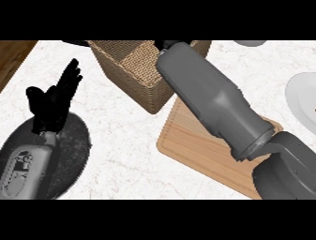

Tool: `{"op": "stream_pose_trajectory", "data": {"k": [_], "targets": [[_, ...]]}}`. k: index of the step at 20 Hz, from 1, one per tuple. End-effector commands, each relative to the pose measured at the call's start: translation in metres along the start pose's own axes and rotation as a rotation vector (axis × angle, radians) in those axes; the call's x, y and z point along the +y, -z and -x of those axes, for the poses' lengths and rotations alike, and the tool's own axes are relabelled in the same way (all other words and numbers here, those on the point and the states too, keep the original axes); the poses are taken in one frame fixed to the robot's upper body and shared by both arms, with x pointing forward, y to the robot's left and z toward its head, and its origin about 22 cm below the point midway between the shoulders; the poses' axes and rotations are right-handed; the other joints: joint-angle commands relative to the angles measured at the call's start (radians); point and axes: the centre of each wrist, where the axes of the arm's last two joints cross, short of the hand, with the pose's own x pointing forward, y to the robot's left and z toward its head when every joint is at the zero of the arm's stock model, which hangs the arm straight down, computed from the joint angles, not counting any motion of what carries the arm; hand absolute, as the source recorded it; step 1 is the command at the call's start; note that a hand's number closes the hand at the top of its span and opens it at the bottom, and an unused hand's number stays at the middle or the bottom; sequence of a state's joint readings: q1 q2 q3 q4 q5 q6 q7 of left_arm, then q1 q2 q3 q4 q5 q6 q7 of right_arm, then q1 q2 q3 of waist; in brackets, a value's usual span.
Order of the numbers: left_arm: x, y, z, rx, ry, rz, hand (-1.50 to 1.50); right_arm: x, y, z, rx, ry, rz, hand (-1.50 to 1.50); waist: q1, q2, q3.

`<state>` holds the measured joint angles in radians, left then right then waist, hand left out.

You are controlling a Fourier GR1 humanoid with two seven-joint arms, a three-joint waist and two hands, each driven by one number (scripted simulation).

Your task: Pick the tomato from the cutting board and place it in the basket

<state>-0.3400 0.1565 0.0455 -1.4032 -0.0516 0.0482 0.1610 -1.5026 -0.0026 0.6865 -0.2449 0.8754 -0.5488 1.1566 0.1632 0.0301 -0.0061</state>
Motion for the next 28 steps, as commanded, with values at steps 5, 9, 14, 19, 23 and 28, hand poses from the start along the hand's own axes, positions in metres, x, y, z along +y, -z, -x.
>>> {"op": "stream_pose_trajectory", "data": {"k": [5, 9, 14, 19, 23, 28], "targets": [[0.006, -0.001, 0.01, -0.01, 0.002, -0.007, 0.0, 0.004, 0.002, 0.003, 0.108, -0.174, -0.198, 1.5, -0.017, 0.007, 0.0], [0.004, -0.001, 0.006, 0.001, 0.014, -0.025, 0.0, 0.005, 0.003, 0.005, 0.125, -0.209, -0.328, 1.5, -0.015, 0.004, 0.002], [0.005, 0.001, -0.002, -0.008, 0.016, -0.034, 0.0, 0.02, -0.008, 0.014, 0.126, -0.193, -0.307, 1.5, -0.014, 0.002, 0.003], [0.007, -0.001, 0.001, 0.006, 0.007, -0.024, 0.0, 0.019, -0.008, 0.013, 0.124, -0.208, -0.308, 1.5, -0.022, 0.001, 0.003], [0.017, 0.005, -0.001, 0.024, 0.003, -0.037, 0.0, 0.027, -0.012, 0.019, 0.126, -0.256, -0.317, 1.5, -0.035, 0.003, 0.002], [0.004, -0.006, 0.002, 0.011, -0.008, -0.023, 0.0, 0.031, -0.01, 0.023, 0.135, -0.287, -0.338, 1.5, -0.023, 0.002, 0.003]]}}
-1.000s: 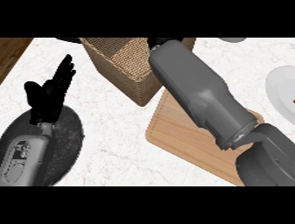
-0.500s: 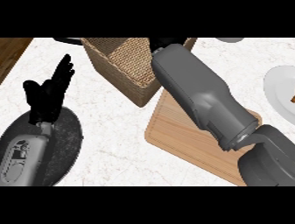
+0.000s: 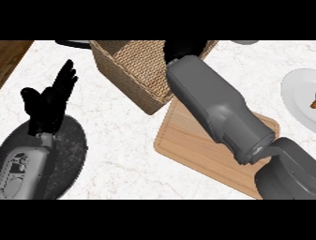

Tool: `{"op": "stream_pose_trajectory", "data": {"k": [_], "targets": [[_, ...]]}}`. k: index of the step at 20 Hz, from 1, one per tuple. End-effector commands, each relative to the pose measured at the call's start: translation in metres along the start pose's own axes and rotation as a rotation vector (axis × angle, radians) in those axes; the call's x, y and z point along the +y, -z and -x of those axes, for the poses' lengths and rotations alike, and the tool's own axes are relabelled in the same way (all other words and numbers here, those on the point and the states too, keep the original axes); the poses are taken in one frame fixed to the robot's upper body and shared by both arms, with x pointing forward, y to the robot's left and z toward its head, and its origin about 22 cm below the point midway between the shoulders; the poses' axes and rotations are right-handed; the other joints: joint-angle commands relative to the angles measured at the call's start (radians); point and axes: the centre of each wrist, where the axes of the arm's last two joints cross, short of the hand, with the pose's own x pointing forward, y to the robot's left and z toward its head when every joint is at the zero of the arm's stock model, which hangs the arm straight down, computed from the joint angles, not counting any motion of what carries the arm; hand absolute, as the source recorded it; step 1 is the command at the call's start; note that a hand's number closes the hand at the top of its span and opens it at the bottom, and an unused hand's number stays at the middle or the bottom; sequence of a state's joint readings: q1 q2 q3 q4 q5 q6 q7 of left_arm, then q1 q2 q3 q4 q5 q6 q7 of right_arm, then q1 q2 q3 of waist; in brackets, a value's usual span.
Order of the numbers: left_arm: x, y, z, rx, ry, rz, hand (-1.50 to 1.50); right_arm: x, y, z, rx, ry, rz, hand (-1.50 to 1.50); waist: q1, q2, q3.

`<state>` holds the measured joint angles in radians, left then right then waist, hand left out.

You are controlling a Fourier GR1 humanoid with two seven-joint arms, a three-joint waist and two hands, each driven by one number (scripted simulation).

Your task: Pick the tomato from the cutting board and place it in the basket

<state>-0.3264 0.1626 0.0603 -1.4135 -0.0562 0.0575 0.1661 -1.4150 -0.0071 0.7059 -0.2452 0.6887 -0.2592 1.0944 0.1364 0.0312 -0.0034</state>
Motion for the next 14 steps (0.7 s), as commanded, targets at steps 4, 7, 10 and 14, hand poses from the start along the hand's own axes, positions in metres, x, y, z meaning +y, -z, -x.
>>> {"op": "stream_pose_trajectory", "data": {"k": [4, 7, 10, 14], "targets": [[0.012, 0.001, 0.002, 0.002, 0.015, -0.008, 0.0, 0.008, -0.006, 0.0, 0.082, -0.04, -0.029, 1.5, -0.005, 0.001, 0.001], [0.007, 0.003, -0.005, -0.015, 0.009, -0.012, 0.0, 0.03, -0.008, 0.01, 0.08, -0.038, -0.083, 1.5, -0.007, 0.002, 0.001], [0.014, -0.001, 0.003, -0.007, -0.002, -0.011, 0.0, 0.028, -0.007, 0.009, 0.1, -0.057, -0.131, 1.5, -0.005, 0.001, 0.001], [0.012, 0.003, -0.006, -0.003, -0.002, -0.003, 0.0, 0.014, -0.007, 0.003, 0.088, -0.038, -0.138, 1.5, -0.01, -0.001, 0.001]]}}
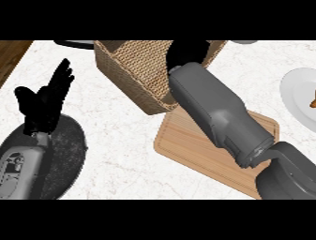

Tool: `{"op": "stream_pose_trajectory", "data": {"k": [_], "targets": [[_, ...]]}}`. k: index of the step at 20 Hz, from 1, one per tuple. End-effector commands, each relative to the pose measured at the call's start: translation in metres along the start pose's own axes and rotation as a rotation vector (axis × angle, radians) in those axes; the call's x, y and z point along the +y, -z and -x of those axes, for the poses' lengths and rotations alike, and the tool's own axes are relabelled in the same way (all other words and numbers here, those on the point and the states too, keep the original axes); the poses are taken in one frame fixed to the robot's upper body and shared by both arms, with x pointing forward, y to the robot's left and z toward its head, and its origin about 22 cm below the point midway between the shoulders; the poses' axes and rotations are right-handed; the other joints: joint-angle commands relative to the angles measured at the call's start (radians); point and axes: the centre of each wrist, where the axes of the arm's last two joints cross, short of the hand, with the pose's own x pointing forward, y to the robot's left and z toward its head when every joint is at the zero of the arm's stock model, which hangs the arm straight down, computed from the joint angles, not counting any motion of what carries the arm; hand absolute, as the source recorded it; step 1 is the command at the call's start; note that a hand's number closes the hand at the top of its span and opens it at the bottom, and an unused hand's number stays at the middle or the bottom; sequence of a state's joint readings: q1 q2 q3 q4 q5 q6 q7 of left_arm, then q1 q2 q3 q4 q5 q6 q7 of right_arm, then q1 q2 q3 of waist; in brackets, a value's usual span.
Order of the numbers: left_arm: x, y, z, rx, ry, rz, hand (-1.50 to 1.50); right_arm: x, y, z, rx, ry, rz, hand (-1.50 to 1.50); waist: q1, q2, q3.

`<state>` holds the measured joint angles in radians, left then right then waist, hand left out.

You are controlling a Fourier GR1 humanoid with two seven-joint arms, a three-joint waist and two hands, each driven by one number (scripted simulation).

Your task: Pick the tomato from the cutting board and place it in the basket

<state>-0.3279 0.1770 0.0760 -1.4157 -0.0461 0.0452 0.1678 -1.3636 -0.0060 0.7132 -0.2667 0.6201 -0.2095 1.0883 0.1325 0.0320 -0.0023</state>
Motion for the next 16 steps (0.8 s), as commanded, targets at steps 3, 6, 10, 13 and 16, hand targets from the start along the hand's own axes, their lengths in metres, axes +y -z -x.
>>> {"op": "stream_pose_trajectory", "data": {"k": [3, 6, 10, 13, 16], "targets": [[-0.005, 0.004, -0.006, -0.005, -0.001, -0.006, 0.0, 0.023, -0.002, 0.008, 0.091, 0.011, -0.05, 1.5, -0.012, 0.0, 0.001], [-0.003, -0.003, -0.002, -0.002, 0.002, -0.002, 0.0, 0.024, -0.002, 0.009, 0.136, 0.025, -0.128, 1.5, -0.007, -0.004, 0.001], [-0.003, 0.0, 0.007, 0.011, 0.014, -0.019, 0.0, 0.02, 0.001, 0.008, 0.199, 0.016, -0.156, 1.5, -0.021, -0.004, 0.0], [0.005, 0.004, -0.006, 0.007, -0.004, -0.007, 0.0, 0.018, 0.006, 0.01, 0.244, 0.052, -0.142, 1.5, -0.015, -0.002, 0.001], [-0.013, -0.001, 0.004, 0.007, -0.007, -0.005, 0.0, 0.009, -0.005, 0.001, 0.216, 0.139, -0.079, -1.5, -0.016, -0.008, 0.001]]}}
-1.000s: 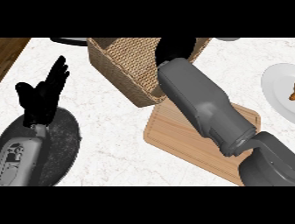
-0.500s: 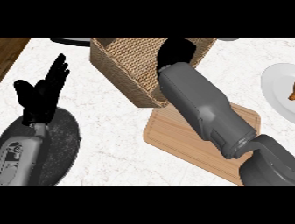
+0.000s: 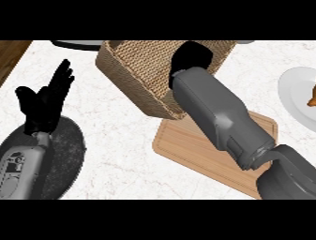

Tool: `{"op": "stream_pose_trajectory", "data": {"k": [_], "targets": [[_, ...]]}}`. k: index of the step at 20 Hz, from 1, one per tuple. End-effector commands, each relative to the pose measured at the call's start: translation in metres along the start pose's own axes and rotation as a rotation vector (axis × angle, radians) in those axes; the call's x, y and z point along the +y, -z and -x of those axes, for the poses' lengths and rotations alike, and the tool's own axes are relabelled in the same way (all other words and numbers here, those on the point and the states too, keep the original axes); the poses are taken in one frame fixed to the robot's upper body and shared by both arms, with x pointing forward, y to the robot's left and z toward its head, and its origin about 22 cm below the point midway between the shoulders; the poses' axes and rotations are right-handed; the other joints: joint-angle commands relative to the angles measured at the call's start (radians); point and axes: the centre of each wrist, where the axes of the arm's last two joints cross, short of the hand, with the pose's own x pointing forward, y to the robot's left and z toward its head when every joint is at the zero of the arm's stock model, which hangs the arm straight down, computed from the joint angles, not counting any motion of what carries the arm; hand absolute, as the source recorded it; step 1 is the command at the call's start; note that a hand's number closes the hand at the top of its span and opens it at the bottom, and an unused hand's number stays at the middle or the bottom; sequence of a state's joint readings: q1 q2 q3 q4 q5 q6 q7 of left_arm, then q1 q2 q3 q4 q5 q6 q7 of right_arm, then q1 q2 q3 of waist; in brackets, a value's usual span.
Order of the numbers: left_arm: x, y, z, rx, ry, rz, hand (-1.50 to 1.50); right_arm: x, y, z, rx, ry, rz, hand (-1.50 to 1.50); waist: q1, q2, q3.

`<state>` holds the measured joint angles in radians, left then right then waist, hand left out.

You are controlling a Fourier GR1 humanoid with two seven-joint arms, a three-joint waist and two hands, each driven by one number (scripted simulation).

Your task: Pick the tomato from the cutting board and place it in the basket

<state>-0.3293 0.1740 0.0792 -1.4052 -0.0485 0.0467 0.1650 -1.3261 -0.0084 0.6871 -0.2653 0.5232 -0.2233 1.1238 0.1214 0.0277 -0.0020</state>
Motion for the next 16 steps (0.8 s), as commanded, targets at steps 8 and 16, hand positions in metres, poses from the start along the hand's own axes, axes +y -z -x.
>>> {"op": "stream_pose_trajectory", "data": {"k": [8, 16], "targets": [[0.006, 0.0, 0.003, 0.005, 0.008, -0.029, 0.0, -0.028, -0.017, -0.017, 0.067, 0.417, 0.193, -1.5, -0.027, -0.007, 0.001], [0.022, -0.018, 0.023, 0.058, 0.003, -0.054, 0.0, -0.046, -0.016, -0.022, 0.156, 0.728, 0.213, -1.5, -0.075, -0.035, 0.001]]}}
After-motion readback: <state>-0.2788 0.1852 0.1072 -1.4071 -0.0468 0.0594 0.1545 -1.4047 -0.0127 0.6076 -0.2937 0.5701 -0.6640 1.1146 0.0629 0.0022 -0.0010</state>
